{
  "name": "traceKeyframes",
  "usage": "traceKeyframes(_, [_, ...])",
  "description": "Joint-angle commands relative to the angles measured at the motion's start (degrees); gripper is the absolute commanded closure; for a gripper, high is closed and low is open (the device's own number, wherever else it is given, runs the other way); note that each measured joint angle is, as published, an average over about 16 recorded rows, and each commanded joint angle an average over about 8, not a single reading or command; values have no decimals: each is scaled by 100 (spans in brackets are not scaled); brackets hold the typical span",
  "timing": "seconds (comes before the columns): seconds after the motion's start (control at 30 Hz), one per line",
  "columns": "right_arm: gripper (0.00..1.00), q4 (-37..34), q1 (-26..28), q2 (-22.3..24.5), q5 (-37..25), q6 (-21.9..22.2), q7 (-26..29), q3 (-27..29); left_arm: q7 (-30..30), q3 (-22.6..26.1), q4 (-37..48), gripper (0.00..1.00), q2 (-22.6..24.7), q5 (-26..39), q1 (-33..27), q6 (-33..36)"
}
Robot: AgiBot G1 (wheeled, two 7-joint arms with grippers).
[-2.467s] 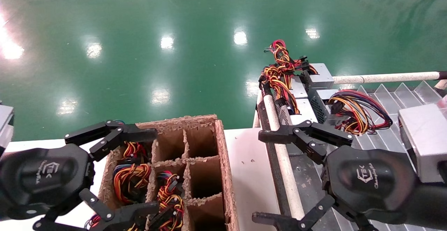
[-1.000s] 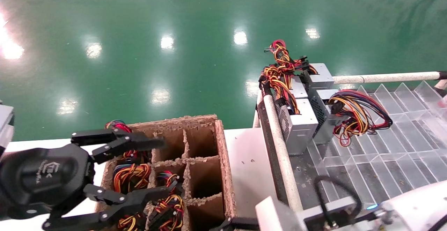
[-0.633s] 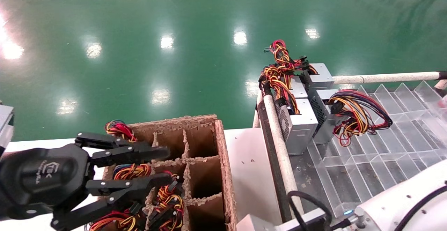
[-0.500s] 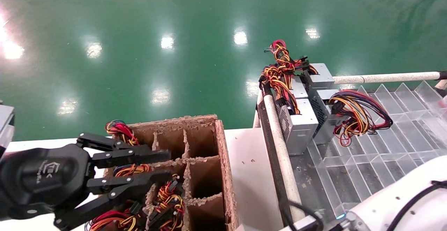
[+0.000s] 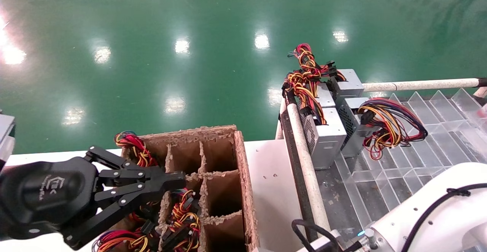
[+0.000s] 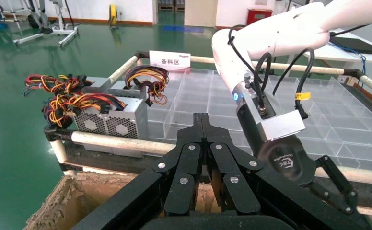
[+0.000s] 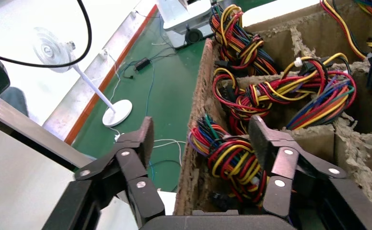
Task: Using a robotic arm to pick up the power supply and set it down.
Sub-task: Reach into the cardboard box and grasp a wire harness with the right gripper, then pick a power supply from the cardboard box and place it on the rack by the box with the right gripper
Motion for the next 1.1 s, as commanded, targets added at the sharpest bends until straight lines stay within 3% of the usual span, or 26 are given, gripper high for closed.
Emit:
traceKeyframes(0.03, [100, -89, 55, -24, 6, 8, -60, -120, 0, 0, 0, 100, 0, 0, 0, 0])
traceKeyframes(1.1, [100, -508, 437, 111, 896, 15, -331, -1070, 0, 0, 0, 100, 0, 0, 0, 0])
